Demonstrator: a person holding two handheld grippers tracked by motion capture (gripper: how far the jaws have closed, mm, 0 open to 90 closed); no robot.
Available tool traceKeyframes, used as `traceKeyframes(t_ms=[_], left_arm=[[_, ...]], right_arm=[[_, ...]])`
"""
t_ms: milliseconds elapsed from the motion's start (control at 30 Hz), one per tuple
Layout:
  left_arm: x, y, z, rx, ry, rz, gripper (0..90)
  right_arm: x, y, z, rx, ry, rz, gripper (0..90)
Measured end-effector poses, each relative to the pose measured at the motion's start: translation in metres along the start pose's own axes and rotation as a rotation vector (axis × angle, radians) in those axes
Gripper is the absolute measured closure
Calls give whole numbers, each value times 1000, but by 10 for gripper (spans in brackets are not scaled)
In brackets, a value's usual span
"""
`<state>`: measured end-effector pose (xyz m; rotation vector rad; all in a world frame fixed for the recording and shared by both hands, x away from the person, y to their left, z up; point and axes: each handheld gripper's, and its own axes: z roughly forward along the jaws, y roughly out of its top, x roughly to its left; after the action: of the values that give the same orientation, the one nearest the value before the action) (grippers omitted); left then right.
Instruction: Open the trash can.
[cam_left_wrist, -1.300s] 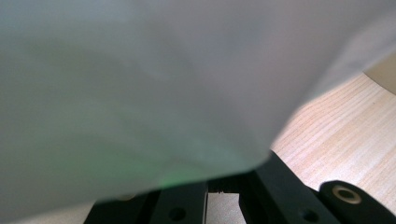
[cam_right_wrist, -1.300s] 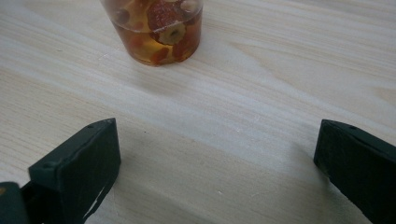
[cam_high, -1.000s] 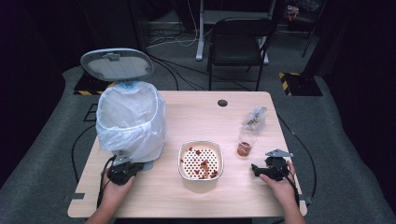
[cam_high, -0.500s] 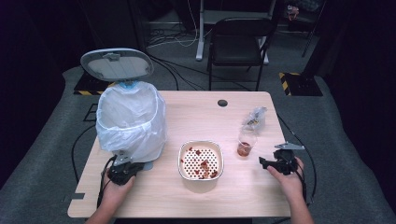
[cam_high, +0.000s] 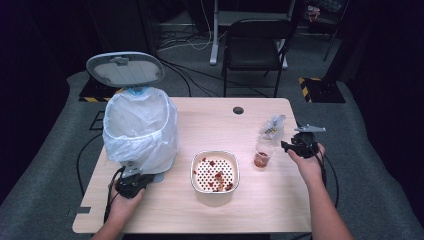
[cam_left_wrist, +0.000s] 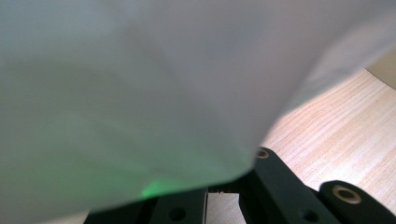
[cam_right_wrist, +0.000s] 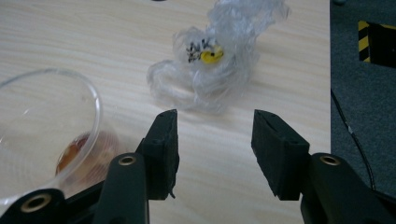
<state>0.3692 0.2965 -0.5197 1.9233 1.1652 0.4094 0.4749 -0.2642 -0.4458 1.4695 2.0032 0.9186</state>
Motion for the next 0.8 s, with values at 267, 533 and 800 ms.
traceKeyframes(t_ms=[267, 533, 800], left_arm=[[1, 0, 0, 2, -11, 19, 900], [1, 0, 0, 3, -10, 14, 900], [1, 0, 0, 4, -11, 10, 900]], right_arm=[[-7, 22, 23, 26, 10, 22, 547], [-11, 42, 41, 64, -5, 40, 484], [-12, 46, 57, 81, -20, 75, 413]])
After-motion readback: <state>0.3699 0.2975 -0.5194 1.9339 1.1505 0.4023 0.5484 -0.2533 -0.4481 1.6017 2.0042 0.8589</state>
